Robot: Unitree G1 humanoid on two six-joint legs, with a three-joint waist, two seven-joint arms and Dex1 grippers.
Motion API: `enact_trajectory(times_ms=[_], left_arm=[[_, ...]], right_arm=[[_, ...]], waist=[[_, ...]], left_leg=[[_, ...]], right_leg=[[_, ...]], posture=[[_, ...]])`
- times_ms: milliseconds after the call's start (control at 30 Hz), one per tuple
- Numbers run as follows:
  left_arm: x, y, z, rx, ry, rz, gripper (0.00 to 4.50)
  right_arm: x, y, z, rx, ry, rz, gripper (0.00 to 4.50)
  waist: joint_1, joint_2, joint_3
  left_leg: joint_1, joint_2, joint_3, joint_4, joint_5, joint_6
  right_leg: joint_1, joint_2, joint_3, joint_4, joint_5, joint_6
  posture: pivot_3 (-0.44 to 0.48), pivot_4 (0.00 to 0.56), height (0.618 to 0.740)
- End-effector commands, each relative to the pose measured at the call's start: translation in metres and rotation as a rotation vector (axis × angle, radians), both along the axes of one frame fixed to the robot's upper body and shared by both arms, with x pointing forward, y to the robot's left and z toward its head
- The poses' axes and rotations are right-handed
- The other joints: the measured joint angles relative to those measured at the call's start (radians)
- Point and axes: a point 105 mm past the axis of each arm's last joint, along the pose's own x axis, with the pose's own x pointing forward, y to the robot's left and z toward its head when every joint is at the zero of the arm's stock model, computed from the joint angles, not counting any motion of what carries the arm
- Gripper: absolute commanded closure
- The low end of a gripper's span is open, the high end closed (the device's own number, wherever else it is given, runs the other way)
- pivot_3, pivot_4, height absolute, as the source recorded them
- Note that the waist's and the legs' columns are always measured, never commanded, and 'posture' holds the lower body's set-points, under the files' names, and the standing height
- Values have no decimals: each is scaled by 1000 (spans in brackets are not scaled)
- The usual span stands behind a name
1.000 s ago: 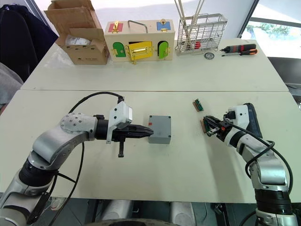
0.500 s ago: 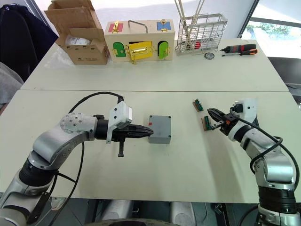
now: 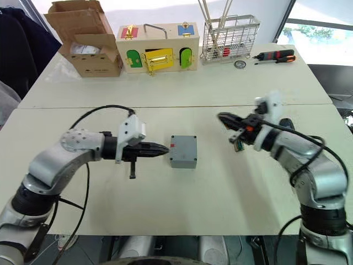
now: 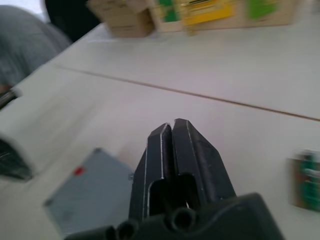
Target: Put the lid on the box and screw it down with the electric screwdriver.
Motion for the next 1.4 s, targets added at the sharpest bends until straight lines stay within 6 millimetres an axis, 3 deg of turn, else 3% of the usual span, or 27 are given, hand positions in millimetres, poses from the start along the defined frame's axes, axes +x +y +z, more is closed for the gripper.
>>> enact_trajectory(times_ms=[33, 233, 833, 1400], left_arm=[[-4, 3, 9, -44, 0, -2, 4500], [-5, 3, 5, -62, 16, 29, 4500], [-6, -5, 2, -67, 14, 28, 4500], [-5, -8, 1, -72, 12, 25, 4500]], right_arm=[[-5, 22, -2, 14, 1, 78, 4438], [-7, 33, -15, 14, 39, 113, 4438], [0, 18, -29, -9, 60, 36, 4438], [3, 21, -33, -32, 60, 45, 4438]], waist=[[6, 0, 0], [5, 0, 0], [3, 0, 0], [3, 0, 0]], left_leg=[[0, 0, 0, 0, 0, 0], [-1, -1, 0, 2, 0, 0], [-1, -1, 0, 1, 0, 0], [-1, -1, 0, 1, 0, 0]], right_leg=[[0, -1, 0, 0, 0, 0], [0, -2, 0, 0, 0, 0], [0, -1, 0, 0, 0, 0], [-1, -1, 0, 0, 0, 0]], posture=[[0, 150, 730], [0, 150, 730], [0, 150, 730], [0, 150, 730]])
